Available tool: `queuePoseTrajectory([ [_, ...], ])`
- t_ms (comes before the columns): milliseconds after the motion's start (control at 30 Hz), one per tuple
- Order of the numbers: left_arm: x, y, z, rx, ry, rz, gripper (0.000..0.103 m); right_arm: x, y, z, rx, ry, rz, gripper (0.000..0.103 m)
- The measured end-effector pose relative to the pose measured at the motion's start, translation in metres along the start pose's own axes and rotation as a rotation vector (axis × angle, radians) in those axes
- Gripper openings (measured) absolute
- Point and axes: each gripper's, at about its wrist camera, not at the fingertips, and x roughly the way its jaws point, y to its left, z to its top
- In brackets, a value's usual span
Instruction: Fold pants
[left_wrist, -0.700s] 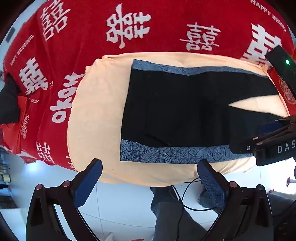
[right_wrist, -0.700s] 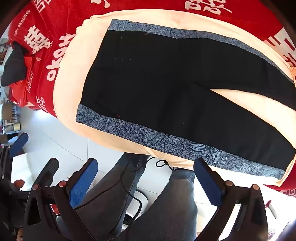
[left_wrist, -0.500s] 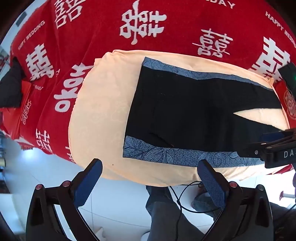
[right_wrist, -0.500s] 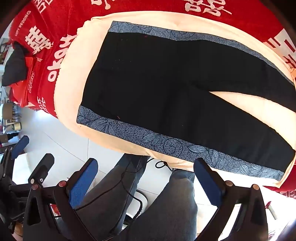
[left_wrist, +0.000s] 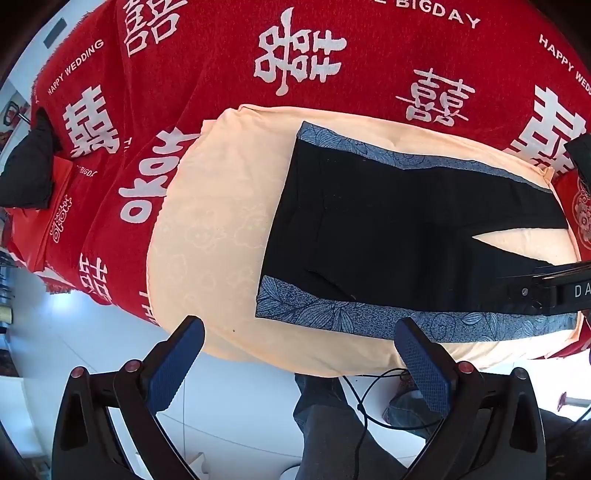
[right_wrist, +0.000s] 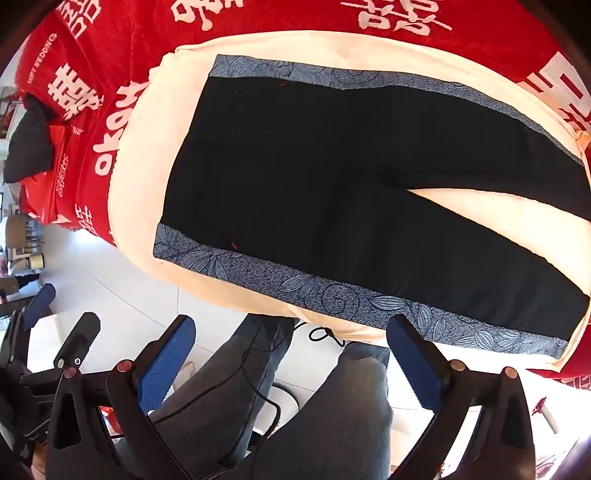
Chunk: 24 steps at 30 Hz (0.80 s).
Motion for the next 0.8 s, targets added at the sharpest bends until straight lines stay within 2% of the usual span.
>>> queuePoseTrajectory([
  [100,-0.003,-0.003,0.001,0.006,-0.009,0.023,0.103,0.001,-0.002,0.001,-0.019,0.003,-0.044,0.103],
  [267,-0.012,-0.003,0.004,0.020,-0.045,0.048,0.103,0.003,0.000,0.000,-0.010,0.021,-0.025,0.103],
  [633,-0.006,0.016,-0.006,-0.064,-0.022,0.062,0.103,0.007,0.005,-0.004,-0.011,0.041,-0.009,0.103],
  [800,-0.003,0.015,-0.006,-0.067,-0.012,0.058,0.103,0.007,0.004,-0.002,-0.011,0.038,-0.009,0.103],
])
